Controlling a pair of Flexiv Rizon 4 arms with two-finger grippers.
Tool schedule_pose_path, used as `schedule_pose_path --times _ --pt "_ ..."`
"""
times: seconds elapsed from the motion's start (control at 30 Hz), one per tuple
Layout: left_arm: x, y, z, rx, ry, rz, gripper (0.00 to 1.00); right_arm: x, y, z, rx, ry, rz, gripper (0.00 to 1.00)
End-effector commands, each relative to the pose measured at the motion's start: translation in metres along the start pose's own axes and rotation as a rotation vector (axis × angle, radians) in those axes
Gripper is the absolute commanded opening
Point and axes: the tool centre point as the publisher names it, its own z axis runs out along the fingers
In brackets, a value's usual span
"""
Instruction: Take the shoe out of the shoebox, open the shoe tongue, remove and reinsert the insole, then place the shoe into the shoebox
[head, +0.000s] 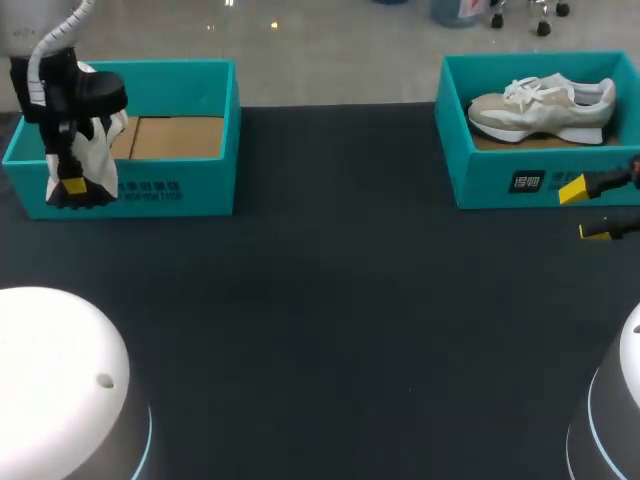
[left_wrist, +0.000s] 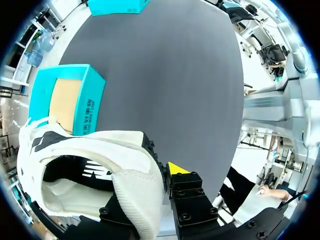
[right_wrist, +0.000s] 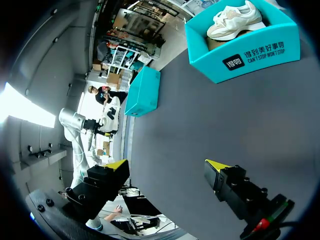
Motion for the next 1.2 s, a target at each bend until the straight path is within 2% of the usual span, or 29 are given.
schedule_pose_path --times 0.03,0.1,0.7,0.87,0.9,0.93,1.0,1.2 --pt "-0.016 0.011 -0.003 0.054 0.018 -0.002 0.00 0.001 -0.001 0.000 -0.001 -0.004 0.001 1.00" --pt "-0.021 0.013 -0.005 0.056 0.020 -0.032 0.00 0.001 -0.001 0.000 -0.001 -0.004 0.001 1.00" --pt "-0.021 0.013 -0.005 0.056 0.020 -0.032 0.00 0.001 -0.001 0.000 -0.001 -0.004 0.001 1.00" --pt "-0.036 0.035 -0.016 0.056 0.046 0.003 0.00 0.001 -0.001 0.000 -0.001 -0.004 0.001 1.00" --pt "-0.040 0.038 -0.017 0.026 0.056 0.014 0.00 0.001 -0.001 0.000 -0.001 -0.004 0.001 1.00" --pt "-0.044 0.043 -0.019 0.052 0.054 0.014 0.00 0.001 -0.001 0.000 -0.001 -0.004 0.001 1.00" --pt "-0.051 0.052 -0.022 0.051 0.067 0.027 0.00 0.001 -0.001 0.000 -0.001 -0.004 0.001 1.00" --pt "-0.079 0.076 -0.028 0.022 0.076 0.089 0.00 0.001 -0.001 0.000 -0.001 -0.004 0.001 1.00"
